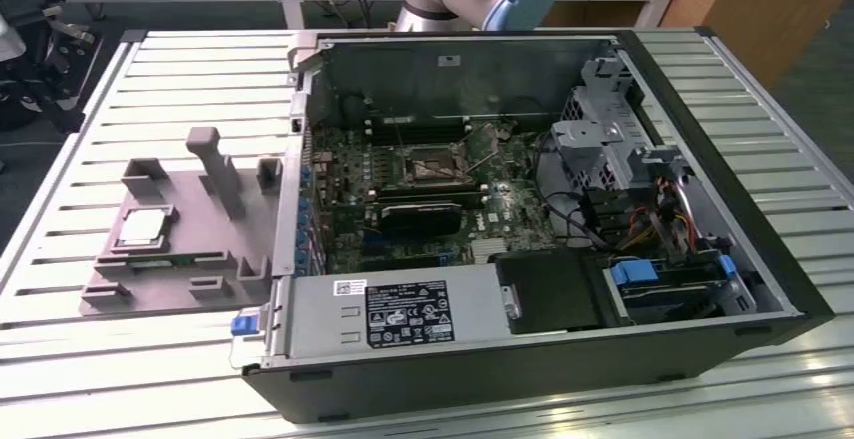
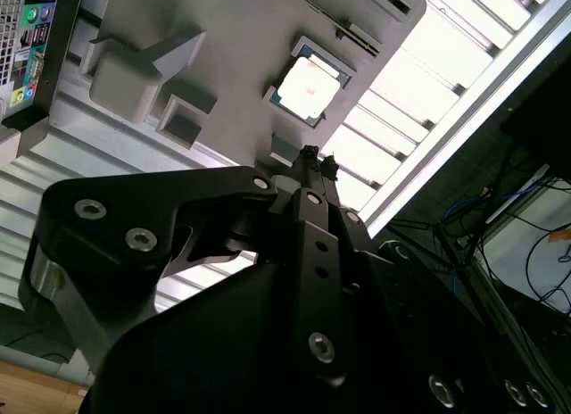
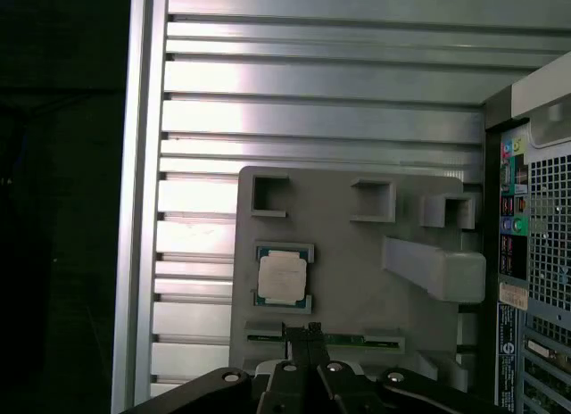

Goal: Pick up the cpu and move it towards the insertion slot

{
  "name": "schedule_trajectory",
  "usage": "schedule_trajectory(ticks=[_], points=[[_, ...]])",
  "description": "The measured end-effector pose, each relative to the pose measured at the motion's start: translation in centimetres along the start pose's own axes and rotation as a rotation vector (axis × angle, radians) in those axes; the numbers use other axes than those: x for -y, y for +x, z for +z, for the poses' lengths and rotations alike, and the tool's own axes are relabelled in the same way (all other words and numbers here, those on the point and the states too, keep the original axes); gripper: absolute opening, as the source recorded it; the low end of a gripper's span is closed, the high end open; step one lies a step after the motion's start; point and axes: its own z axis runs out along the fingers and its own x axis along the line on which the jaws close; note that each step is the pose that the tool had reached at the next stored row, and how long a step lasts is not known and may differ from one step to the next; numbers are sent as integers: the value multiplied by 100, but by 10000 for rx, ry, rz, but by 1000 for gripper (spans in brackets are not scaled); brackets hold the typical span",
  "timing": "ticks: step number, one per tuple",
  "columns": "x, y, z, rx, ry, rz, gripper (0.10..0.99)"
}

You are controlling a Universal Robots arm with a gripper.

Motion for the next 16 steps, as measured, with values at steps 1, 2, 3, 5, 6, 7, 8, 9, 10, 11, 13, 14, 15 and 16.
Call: schedule_trajectory(ticks=[1,2,3,5,6,7,8,9,10,11,13,14,15,16], points=[[0,0,0,1,-1,0,102],[0,-1,0,0,0,1,102],[0,-1,4,0,0,4,102],[1,-1,25,0,-1,8,102],[2,-1,40,0,0,10,102],[3,-1,58,0,0,11,102],[3,-1,76,0,0,11,102],[4,-1,94,4,-1,11,102],[5,-1,112,7,-1,11,102],[6,-1,129,11,-1,10,102],[7,1,166,18,-1,10,102],[8,2,184,20,-1,11,102],[9,2,203,22,-1,10,102],[9,2,221,22,0,10,102]])
